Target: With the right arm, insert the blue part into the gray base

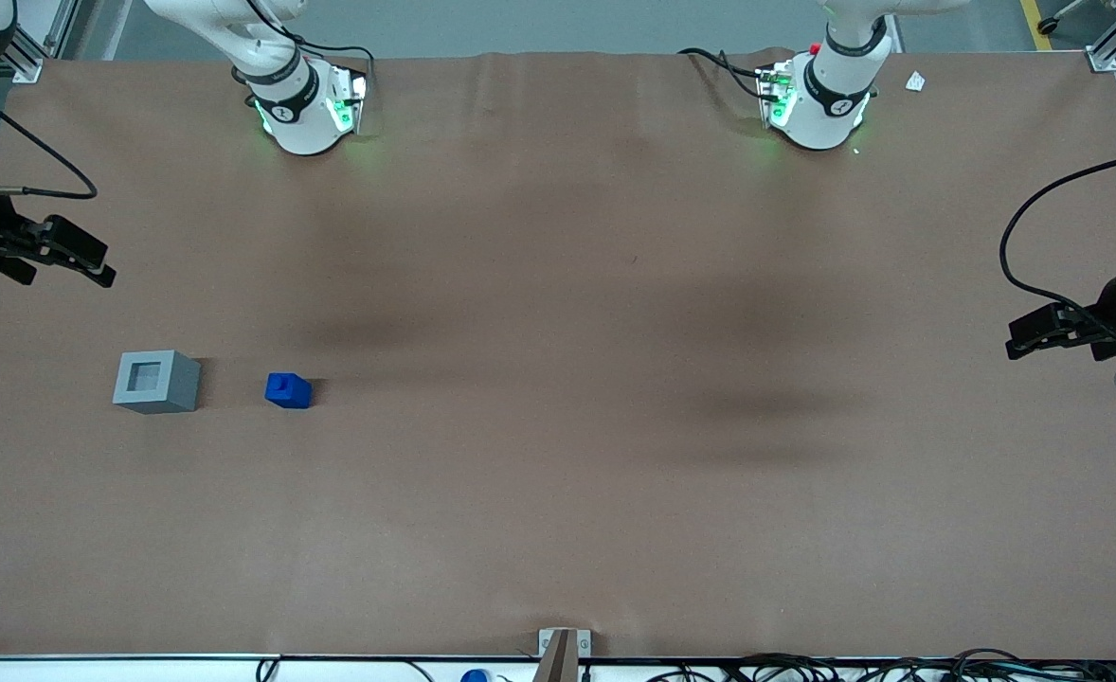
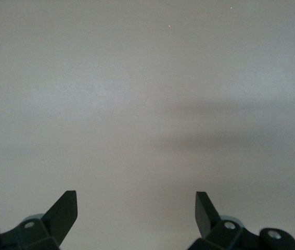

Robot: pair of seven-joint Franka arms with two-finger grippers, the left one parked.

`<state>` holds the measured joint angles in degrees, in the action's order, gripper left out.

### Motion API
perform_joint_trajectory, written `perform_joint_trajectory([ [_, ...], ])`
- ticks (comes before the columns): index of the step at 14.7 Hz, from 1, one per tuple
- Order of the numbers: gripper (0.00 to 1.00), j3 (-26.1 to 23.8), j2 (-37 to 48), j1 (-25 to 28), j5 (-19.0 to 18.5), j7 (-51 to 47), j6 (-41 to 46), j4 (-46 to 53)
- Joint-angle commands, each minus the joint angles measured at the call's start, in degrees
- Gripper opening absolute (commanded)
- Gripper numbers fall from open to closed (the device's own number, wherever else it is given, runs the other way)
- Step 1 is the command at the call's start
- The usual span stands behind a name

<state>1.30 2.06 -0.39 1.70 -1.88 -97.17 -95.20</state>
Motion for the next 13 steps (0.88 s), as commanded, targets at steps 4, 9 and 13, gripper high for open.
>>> perform_joint_trajectory([
  [4, 1.00, -0.9, 1.4, -0.3, -2.2, 0.6, 0.6, -0.8],
  [9, 1.00, -1.1, -1.2, 2.5, -2.4, -0.1, 0.0, -1.1],
  [13, 1.00, -1.1, -7.4, 4.6, -1.5, -2.4, -2.9, -1.2],
])
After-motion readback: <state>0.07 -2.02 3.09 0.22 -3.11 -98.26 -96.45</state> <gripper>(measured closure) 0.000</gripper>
